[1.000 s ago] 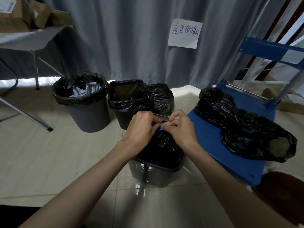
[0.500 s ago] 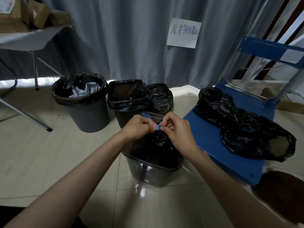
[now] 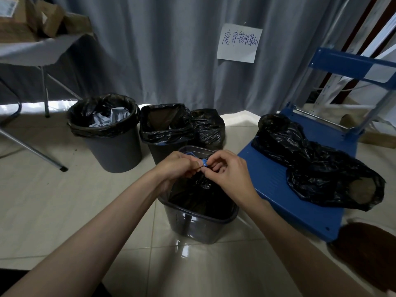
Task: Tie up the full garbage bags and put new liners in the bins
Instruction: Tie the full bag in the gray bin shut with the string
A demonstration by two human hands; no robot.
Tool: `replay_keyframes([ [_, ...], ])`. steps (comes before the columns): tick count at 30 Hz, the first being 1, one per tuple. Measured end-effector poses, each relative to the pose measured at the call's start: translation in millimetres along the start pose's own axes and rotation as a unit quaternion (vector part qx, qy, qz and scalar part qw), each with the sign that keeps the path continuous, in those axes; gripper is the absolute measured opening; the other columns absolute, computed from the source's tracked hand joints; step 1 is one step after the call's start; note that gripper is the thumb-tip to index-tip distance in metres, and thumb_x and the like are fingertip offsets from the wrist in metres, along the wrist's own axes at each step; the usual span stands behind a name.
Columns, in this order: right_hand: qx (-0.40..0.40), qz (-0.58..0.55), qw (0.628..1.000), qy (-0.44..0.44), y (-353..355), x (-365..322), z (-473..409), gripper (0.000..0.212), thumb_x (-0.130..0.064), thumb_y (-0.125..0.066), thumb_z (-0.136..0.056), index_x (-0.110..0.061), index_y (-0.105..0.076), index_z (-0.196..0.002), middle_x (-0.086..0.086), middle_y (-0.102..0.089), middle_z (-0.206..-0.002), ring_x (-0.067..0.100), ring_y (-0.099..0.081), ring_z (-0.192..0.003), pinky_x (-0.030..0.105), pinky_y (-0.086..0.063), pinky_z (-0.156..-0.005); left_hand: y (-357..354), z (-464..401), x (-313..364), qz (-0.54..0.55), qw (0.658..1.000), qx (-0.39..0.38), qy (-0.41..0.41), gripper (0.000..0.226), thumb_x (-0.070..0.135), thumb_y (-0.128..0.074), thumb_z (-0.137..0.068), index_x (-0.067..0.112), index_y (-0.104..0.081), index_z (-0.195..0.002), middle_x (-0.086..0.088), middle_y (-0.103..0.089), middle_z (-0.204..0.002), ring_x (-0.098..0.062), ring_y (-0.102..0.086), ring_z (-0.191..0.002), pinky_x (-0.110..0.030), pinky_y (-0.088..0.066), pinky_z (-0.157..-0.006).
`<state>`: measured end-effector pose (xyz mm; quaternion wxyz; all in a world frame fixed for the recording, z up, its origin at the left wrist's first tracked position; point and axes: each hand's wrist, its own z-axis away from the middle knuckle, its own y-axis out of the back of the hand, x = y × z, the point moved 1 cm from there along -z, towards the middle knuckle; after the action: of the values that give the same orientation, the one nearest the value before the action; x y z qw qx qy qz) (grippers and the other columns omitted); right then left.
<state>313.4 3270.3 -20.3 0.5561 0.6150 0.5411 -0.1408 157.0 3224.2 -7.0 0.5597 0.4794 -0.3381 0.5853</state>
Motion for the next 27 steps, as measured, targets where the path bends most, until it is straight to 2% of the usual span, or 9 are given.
replay_keyframes([
  [3,0.018,0.015,1.000,-0.015,0,0,-1,0.012,-0.016,-0.084,-0.075,-0.018,-0.072,-0.077,-0.005,-0.065,-0.078,0.010,-0.061,-0.067,0.017,-0.051,-0.062,-1,0,-1,0.005,1.000,0.008,-0.001,0.017,0.008,-0.062,-0.093,-0.004,-0.072,-0.100,-0.004,-0.061,-0.073,-0.008,-0.053,-0.065,-0.015,-0.043,-0.059],
  [6,0.009,0.029,0.999,-0.031,1,-2,-3,0.010,-0.013,-0.080,-0.079,-0.019,-0.073,-0.076,-0.005,-0.065,-0.077,0.006,-0.058,-0.064,0.013,-0.048,-0.061,1,-2,-1,-0.002,1.000,0.018,-0.015,0.016,0.008,-0.065,-0.091,-0.001,-0.074,-0.102,-0.003,-0.064,-0.076,-0.007,-0.055,-0.066,-0.012,-0.046,-0.059],
  [11,-0.044,0.045,0.995,-0.075,11,-7,-7,0.011,-0.013,-0.075,-0.079,-0.020,-0.072,-0.071,-0.011,-0.061,-0.064,-0.002,-0.052,-0.053,0.007,-0.042,-0.056,5,-3,-1,-0.042,0.997,0.034,-0.063,0.008,0.005,-0.074,-0.082,0.007,-0.076,-0.090,-0.008,-0.072,-0.083,-0.011,-0.062,-0.077,-0.023,-0.051,-0.075],
  [14,-0.086,0.051,0.989,-0.108,17,-9,-10,0.005,-0.016,-0.074,-0.078,-0.017,-0.072,-0.073,-0.011,-0.057,-0.058,-0.001,-0.047,-0.050,0.010,-0.041,-0.055,6,-4,-3,-0.092,0.989,0.051,-0.108,0.008,0.012,-0.082,-0.076,0.020,-0.079,-0.079,-0.004,-0.074,-0.075,-0.007,-0.065,-0.072,-0.026,-0.049,-0.075],
  [18,-0.121,0.049,0.984,-0.118,24,-9,-12,0.008,-0.017,-0.073,-0.080,-0.010,-0.071,-0.077,-0.008,-0.053,-0.058,-0.001,-0.043,-0.049,0.009,-0.035,-0.051,7,-6,-1,-0.123,0.982,0.068,-0.129,0.008,0.014,-0.083,-0.075,0.021,-0.079,-0.078,-0.006,-0.075,-0.077,-0.013,-0.067,-0.076,-0.031,-0.054,-0.083],
  [22,-0.165,0.042,0.978,-0.124,30,-9,-11,0.010,-0.017,-0.074,-0.081,-0.008,-0.071,-0.079,-0.004,-0.055,-0.063,0.004,-0.044,-0.055,0.015,-0.038,-0.054,5,-5,1,-0.211,0.957,0.122,-0.156,0.010,0.014,-0.078,-0.081,0.023,-0.076,-0.078,0.009,-0.071,-0.070,0.001,-0.063,-0.067,-0.015,-0.048,-0.068],
  [25,-0.195,0.045,0.973,-0.115,30,-10,-9,0.009,-0.015,-0.073,-0.081,-0.008,-0.069,-0.077,-0.001,-0.055,-0.065,0.008,-0.045,-0.059,0.021,-0.039,-0.058,1,-2,1,-0.264,0.932,0.160,-0.191,0.011,0.015,-0.075,-0.083,0.025,-0.073,-0.078,0.013,-0.068,-0.070,0.001,-0.062,-0.068,-0.019,-0.048,-0.066],
  [27,-0.207,0.052,0.972,-0.103,30,-10,-7,0.008,-0.013,-0.072,-0.081,-0.011,-0.068,-0.075,-0.003,-0.055,-0.064,0.007,-0.046,-0.059,0.017,-0.040,-0.057,0,-2,-2,-0.282,0.921,0.176,-0.203,0.011,0.015,-0.074,-0.083,0.024,-0.072,-0.078,0.012,-0.067,-0.073,0.001,-0.061,-0.070,-0.018,-0.046,-0.065],
])
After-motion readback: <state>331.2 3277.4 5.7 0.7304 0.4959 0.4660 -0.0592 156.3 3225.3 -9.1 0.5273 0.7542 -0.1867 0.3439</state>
